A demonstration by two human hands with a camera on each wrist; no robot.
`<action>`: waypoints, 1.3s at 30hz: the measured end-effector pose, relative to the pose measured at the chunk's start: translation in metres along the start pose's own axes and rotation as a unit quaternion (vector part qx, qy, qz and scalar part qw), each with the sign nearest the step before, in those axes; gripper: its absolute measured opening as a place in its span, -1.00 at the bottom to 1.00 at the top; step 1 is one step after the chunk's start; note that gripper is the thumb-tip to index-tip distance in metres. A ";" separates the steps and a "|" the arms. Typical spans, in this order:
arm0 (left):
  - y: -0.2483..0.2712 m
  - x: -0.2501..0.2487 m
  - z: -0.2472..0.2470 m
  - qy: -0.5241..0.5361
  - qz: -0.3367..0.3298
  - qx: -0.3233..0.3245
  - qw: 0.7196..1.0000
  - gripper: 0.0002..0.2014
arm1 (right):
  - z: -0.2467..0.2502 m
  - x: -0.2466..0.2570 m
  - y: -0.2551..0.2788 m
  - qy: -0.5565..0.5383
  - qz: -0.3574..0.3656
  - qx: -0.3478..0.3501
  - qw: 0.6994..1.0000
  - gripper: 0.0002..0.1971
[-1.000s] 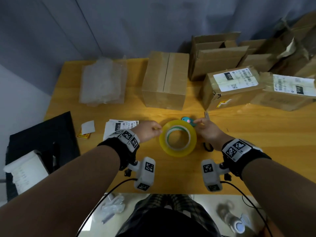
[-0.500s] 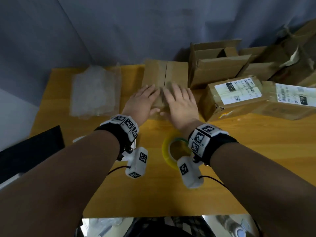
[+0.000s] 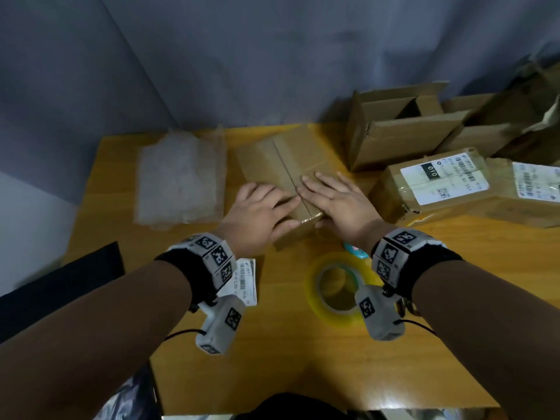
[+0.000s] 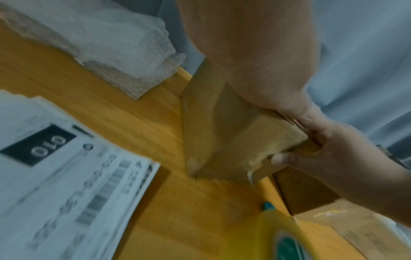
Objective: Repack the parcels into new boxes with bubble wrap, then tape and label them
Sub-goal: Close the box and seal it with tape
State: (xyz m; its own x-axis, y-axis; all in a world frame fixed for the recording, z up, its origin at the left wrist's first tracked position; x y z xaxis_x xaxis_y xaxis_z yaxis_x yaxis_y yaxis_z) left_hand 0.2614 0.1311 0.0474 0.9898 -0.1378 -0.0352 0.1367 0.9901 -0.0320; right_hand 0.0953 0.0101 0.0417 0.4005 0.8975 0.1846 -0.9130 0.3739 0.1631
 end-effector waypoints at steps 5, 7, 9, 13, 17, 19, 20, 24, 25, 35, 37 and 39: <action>-0.024 0.034 0.013 0.052 -0.084 0.092 0.991 -0.50 | 0.015 -0.012 0.005 0.006 0.026 0.033 0.999 -0.28; -0.032 0.053 0.017 0.059 0.022 0.134 0.989 -0.46 | 0.022 -0.014 0.011 0.023 0.030 0.023 0.999 -0.31; -0.039 0.071 0.015 0.088 0.136 0.178 0.971 -0.40 | 0.028 -0.012 0.017 0.046 0.004 0.017 0.999 -0.36; -0.051 0.078 0.017 0.276 0.225 0.180 0.917 -0.28 | 0.025 -0.007 0.026 -0.002 -0.118 0.041 0.992 -0.38; -0.033 0.064 0.013 0.401 0.297 0.143 0.855 -0.42 | 0.021 -0.007 0.028 -0.160 -0.214 0.016 0.963 -0.42; -0.013 0.054 0.006 0.451 0.355 0.107 0.812 -0.40 | 0.024 -0.003 0.029 -0.236 -0.205 0.006 0.950 -0.49; -0.003 0.047 0.004 0.465 0.375 0.092 0.796 -0.42 | 0.027 0.001 0.029 -0.275 -0.205 -0.001 0.939 -0.53; 0.029 0.017 0.001 0.475 0.420 0.039 0.773 -0.60 | 0.032 0.010 0.019 -0.364 -0.263 0.017 0.893 -0.47; 0.032 0.012 0.002 0.466 0.430 0.033 0.773 -0.66 | 0.031 0.012 0.015 -0.356 -0.261 0.034 0.897 -0.45; 0.045 0.001 0.014 0.421 0.386 0.103 0.814 -0.42 | 0.017 0.022 0.007 -0.347 -0.296 0.012 0.890 -0.48; 0.059 -0.004 0.011 0.422 0.363 0.136 0.820 -0.40 | 0.018 0.030 0.010 -0.277 -0.310 -0.016 0.909 -0.50; 0.074 -0.008 0.003 0.397 0.346 0.201 0.826 -0.35 | 0.017 0.041 0.016 -0.210 -0.296 -0.046 0.931 -0.52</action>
State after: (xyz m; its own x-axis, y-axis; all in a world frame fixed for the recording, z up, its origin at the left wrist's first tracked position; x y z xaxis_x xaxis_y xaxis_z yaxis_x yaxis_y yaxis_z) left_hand 0.2635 0.2056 0.0481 0.5202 0.6488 -0.5553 -0.2908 0.7459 0.5992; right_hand 0.0987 0.0491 0.0684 0.8130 0.3641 0.4543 -0.5173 0.8099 0.2765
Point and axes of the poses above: each hand's wrist, its own y-axis away from the middle knuckle, its own z-axis out of the back of the hand, x = y × z, the point moved 1 cm from there along -y, towards the middle knuckle, and after that the axes turned 3 degrees about x, right-handed, at the moved point
